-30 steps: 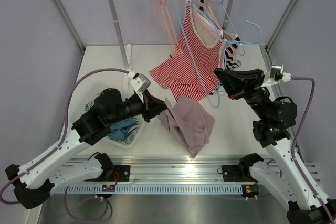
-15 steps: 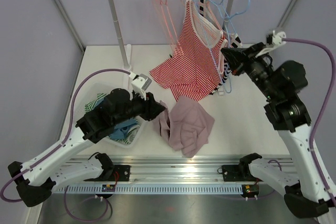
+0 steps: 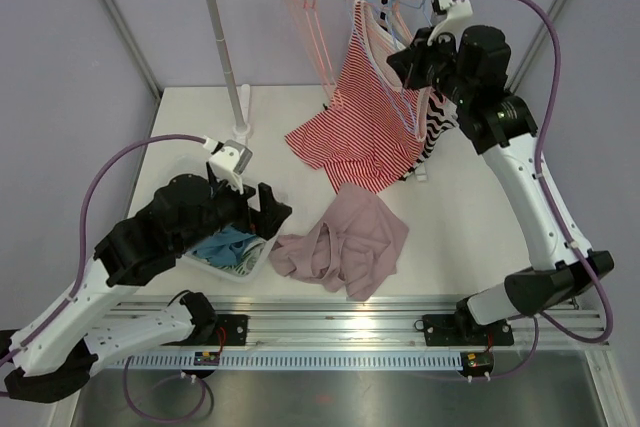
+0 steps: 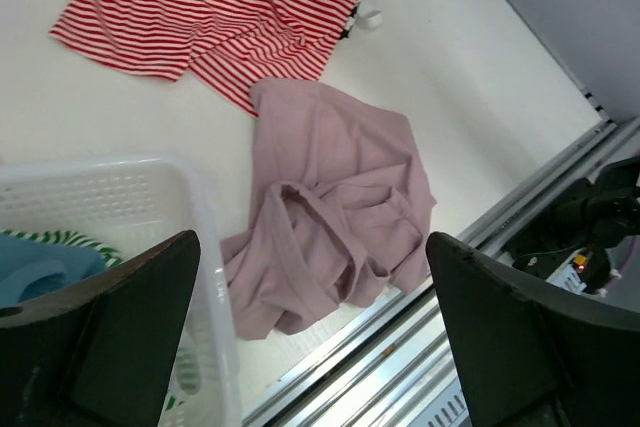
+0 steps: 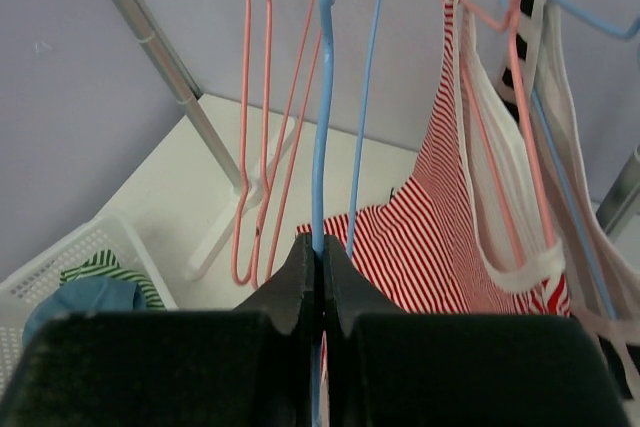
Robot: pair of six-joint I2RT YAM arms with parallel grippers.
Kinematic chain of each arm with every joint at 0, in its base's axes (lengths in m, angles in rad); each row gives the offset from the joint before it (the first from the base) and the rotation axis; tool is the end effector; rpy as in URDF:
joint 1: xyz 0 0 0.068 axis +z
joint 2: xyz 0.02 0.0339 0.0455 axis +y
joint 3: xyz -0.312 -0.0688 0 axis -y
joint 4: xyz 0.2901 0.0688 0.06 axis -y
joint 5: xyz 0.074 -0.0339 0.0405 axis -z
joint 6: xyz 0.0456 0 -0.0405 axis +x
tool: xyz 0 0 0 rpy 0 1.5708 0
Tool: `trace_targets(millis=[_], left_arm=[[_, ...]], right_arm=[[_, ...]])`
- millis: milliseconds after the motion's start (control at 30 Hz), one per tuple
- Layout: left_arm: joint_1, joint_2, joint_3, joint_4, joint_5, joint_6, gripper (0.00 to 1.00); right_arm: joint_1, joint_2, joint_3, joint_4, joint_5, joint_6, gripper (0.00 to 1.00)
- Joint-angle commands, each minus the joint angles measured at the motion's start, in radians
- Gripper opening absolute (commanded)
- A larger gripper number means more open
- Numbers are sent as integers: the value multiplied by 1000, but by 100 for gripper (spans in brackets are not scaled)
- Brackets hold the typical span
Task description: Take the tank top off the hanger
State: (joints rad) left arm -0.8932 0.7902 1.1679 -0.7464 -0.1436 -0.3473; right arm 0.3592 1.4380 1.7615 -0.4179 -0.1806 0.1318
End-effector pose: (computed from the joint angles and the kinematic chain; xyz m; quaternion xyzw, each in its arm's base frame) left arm 0.1048 -0.1199 0.4550 0.1827 0.8031 -0.2797 0.4934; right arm 0.3276 0.1318 0.5607 -0.1439 0.7250 0.2276 0.6339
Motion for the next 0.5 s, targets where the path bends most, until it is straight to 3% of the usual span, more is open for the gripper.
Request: trace_targets(millis=[0, 467], left_arm=[[-4, -57, 0, -97, -105, 60, 99], [-3, -259, -250, 71, -172, 134, 99]], right_arm=[[9, 85, 157, -5, -20, -41, 0], [96, 538, 722, -171, 65, -158, 0]])
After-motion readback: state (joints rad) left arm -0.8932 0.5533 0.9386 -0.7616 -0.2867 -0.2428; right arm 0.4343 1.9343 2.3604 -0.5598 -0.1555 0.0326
